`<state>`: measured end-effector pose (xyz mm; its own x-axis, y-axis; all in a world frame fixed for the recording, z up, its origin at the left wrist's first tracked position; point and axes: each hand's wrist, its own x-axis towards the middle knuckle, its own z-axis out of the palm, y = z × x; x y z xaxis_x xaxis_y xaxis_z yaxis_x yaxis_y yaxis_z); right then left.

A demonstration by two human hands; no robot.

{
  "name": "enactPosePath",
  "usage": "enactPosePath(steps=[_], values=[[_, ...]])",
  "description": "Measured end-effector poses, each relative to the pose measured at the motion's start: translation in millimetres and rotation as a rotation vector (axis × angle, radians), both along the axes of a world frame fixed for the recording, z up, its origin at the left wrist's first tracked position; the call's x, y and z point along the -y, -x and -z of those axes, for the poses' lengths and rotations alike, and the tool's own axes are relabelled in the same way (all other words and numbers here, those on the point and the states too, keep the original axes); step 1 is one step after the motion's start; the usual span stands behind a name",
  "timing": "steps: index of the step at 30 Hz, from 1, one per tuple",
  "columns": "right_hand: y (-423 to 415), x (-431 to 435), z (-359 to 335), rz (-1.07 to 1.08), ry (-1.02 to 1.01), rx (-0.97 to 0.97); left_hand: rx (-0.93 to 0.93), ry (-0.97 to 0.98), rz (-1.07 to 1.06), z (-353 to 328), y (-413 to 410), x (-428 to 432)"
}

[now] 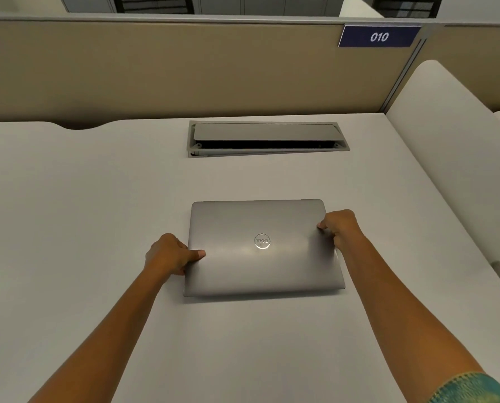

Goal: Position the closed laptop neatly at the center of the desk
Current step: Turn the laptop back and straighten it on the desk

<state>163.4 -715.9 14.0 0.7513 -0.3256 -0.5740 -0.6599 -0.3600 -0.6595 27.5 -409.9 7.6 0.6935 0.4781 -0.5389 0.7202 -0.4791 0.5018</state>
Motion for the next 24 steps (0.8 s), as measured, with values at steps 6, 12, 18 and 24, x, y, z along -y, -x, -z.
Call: enactPosePath(steps=[6,12,18,24], values=[[2,0,8,-0.007,-0.005,0.017,-0.032,-0.019,0.017,1,-1,-1],[6,2,8,-0.055,0.037,0.042,-0.067,-0.001,0.05,0,-5,-6],[22,15,2,-0.141,0.097,0.082,-0.035,0.024,0.029,-6,-6,-8],[39,23,6,-0.146,0.14,0.057,0.136,0.126,-0.118,0,-6,-7]])
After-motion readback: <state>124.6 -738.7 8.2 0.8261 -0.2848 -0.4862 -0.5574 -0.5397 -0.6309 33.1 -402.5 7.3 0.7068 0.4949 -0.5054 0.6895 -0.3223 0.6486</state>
